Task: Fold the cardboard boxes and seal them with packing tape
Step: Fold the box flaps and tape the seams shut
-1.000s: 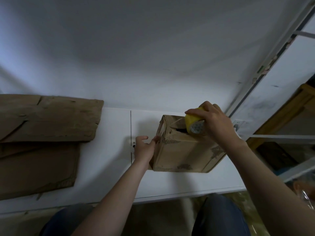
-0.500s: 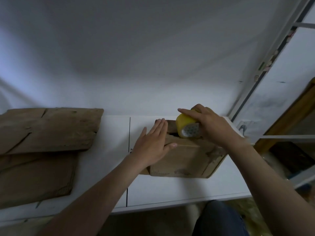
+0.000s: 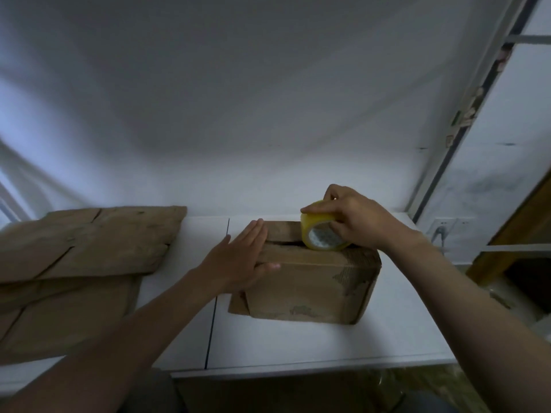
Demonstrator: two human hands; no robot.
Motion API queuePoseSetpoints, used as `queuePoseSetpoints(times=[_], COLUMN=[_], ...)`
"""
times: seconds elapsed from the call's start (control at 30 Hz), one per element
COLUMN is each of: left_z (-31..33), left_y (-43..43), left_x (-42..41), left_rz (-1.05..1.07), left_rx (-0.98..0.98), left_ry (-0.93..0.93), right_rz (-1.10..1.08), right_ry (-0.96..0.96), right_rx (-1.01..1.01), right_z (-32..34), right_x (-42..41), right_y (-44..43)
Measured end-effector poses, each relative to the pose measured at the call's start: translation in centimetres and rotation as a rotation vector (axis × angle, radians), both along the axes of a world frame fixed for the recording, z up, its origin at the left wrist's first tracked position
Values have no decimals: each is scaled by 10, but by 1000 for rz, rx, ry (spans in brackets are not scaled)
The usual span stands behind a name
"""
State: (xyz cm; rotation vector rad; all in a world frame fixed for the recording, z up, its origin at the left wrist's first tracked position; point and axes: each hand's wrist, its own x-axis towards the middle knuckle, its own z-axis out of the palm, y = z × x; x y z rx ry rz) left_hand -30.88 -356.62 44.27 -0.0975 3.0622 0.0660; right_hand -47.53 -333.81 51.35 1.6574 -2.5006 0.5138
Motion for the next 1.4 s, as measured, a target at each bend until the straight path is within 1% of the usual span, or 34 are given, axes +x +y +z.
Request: queuePoseSetpoints(times=[0.03,0.1,0.17,0.23,0.3,0.4,0.5,0.73,0.87,0.93,1.03,1.13,1.2,1.27,1.4], left_z=[-1,-4,-7,-8,-8,-8,-9,-9,-3,0,0,-4,-4,-4,-4], left_y=[0,1,0,-3,-6,-13,-30,-67,-64,-60,-58,-59,-57,-56,-52], left_x=[0,-2,-4,-6,-7,-6,-1,5,0,-3,-8,-8,-6,-4,-3], left_rz=[-2,-13,-11,-13,-28,-35,-16,-22,-50,-53,-65,-62,-61,-56,-31], left_rx=[-2,-17,-24,-21,-38,-64,-64,-56,-73,-100,-140,-147,-141,-140,-133], left_ry=[5,20,31,44,53,55,57,37,-32,-51,-31,-11,-7,-15,-43], right_rz=[-11,-17,-24,-27,-43,-70,-57,27,24,44,83,66,67,69,66], right_ry=[6,-78,-231,-393,-490,-520,-516,-484,-455,-417,-306,-231,-228,-271,-371], right_rx=[38,44,-92,-281,-428,-594,-676,-594,-444,-390,-304,-217,-180,-182,-308], right_z=[4,2,-9,-27,-46,-65,-69,-56,-46,-42,-35,-26,-22,-23,-34], right_x=[-2,-6,-9,-9,-3,10,18,16,5,0,-8,-16,-20,-20,-11], right_y=[6,20,34,45,49,41,25,-6,-4,-2,1,6,9,11,13])
